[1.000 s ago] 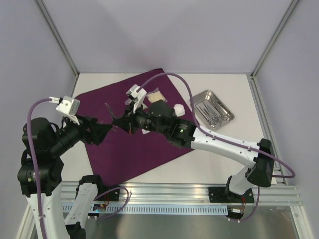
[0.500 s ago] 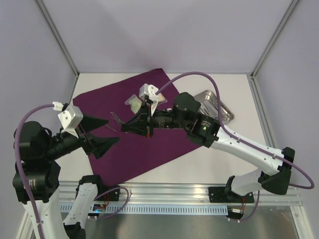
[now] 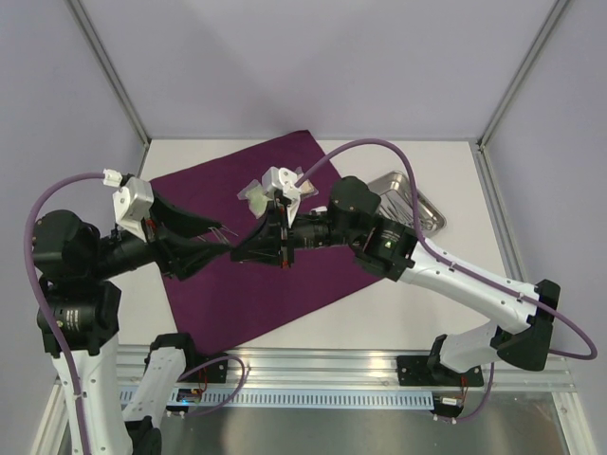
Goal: Prepare the surgical pack
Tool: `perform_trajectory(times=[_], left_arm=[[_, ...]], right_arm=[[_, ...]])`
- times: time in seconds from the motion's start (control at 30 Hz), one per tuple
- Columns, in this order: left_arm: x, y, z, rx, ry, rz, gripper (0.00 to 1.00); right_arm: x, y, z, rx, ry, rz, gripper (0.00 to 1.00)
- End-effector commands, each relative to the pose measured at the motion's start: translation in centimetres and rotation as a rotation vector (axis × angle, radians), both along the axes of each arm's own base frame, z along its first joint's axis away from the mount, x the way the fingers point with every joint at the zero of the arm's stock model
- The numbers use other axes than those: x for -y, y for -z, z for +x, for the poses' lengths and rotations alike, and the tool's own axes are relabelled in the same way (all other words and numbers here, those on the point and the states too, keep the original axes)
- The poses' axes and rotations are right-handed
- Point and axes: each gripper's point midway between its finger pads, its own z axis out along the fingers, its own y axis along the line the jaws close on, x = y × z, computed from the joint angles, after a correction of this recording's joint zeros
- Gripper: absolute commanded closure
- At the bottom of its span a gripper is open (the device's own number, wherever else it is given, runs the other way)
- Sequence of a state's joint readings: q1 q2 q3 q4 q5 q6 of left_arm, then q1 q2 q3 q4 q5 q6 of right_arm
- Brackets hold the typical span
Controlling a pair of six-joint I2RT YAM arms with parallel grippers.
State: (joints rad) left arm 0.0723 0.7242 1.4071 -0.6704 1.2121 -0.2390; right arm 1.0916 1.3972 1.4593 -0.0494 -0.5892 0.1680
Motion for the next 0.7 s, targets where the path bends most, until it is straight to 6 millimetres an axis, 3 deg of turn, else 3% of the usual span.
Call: perform_trajectory(times=[0.0,0.2,0.3,0.4,0.43,0.5,0.57,0.63,0.67], left_arm=[[0.3,-1.0,-0.4,0.012,0.036,-0.023,0.41],[0.3,-0.7,0.1,-0.014,0.025,-0.038,0.48],[0.2,-0.1,0.4,-0.037,0.012,-0.039,0.60],[0.2,0.3,0.5,-0.058,0.007,-0.044,0.84],[0.2,0.3,0.4,-0.061,0.003,-0.045,0.97],[0.0,0.2,0.5,-0.062,-0.024,-0.049,1.00],[-0.2,0.2,0.5,-0.087,-0.057,-0.060,1.00],[-0.9,0.5,1.8,-0.117,-0.156,-0.073,1.00],[-1.2,0.9,1.9,-0.150,-0.200,-0.078,1.00]], right_arm=[[-0.1,-1.2,-0.2,0.014,-0.021,0.040,1.00],[-0.4,-1.7,0.0,0.016,-0.020,0.060,0.99],[-0.4,-1.7,-0.1,0.014,-0.020,0.061,1.00],[-0.3,-1.9,0.0,0.014,-0.014,0.063,1.00],[-0.4,-1.9,0.1,0.014,-0.013,0.063,0.99],[-0.4,-1.8,0.4,0.009,0.007,0.056,1.00],[-0.5,-0.9,1.9,-0.015,0.096,0.018,0.89],[-0.3,-0.3,3.5,-0.022,0.192,-0.001,0.65],[-0.1,0.0,4.1,-0.025,0.236,-0.010,0.63]])
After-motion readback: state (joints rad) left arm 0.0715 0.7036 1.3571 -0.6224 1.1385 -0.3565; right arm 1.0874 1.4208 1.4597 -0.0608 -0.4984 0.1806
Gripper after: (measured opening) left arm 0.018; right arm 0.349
